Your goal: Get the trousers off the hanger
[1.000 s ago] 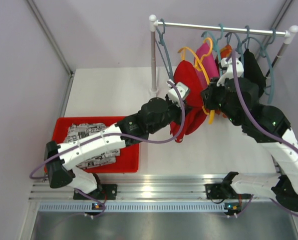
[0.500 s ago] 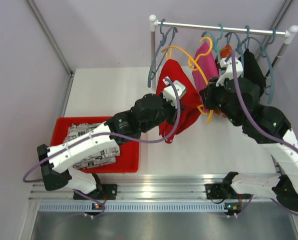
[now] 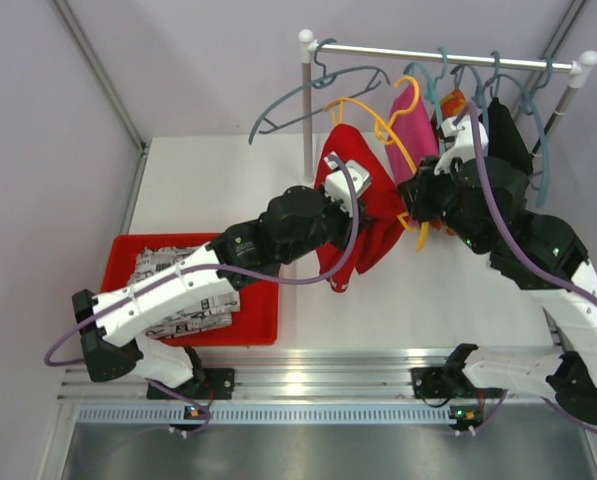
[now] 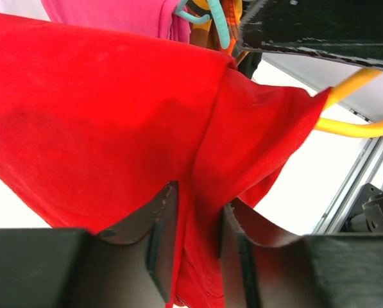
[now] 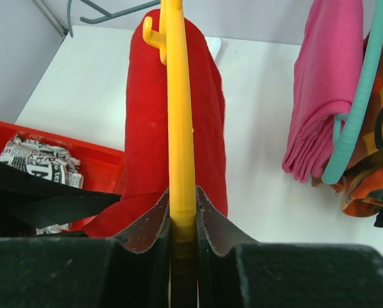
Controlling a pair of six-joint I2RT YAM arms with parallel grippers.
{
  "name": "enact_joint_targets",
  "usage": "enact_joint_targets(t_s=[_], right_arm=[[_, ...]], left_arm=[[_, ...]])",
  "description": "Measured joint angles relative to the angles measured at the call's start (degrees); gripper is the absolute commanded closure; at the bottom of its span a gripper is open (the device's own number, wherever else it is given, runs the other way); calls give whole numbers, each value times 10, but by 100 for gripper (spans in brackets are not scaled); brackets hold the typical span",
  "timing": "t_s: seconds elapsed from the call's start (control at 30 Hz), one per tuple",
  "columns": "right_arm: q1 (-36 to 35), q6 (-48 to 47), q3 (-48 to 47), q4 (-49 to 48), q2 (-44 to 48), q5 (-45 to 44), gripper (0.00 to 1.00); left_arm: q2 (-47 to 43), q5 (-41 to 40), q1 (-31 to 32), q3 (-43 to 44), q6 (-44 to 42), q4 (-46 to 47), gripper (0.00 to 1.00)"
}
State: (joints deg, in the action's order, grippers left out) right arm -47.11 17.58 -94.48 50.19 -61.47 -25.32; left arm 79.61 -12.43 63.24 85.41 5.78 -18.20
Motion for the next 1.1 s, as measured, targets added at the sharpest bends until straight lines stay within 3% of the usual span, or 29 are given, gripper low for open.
enact_joint_targets(t_s=[0.1, 0.17, 0.2, 0.3, 0.53, 1.1], right_arm=[[0, 0, 0, 0, 2, 6, 100], [0, 0, 0, 0, 2, 10, 100], [0, 0, 0, 0, 2, 12, 100], [0, 1, 0, 0, 2, 14, 100], [0, 18, 16, -1, 13, -18, 100], [0, 166, 147, 7, 75, -75, 100]], left_arm=[[0, 0, -3, 0, 1, 0, 65], [2, 1, -3, 0, 3, 1, 71], [3, 2, -3, 0, 4, 1, 85], [14, -6, -2, 8, 14, 0, 100], [39, -31, -2, 36, 36, -8, 100], [38, -23, -8, 94, 46, -19, 100]])
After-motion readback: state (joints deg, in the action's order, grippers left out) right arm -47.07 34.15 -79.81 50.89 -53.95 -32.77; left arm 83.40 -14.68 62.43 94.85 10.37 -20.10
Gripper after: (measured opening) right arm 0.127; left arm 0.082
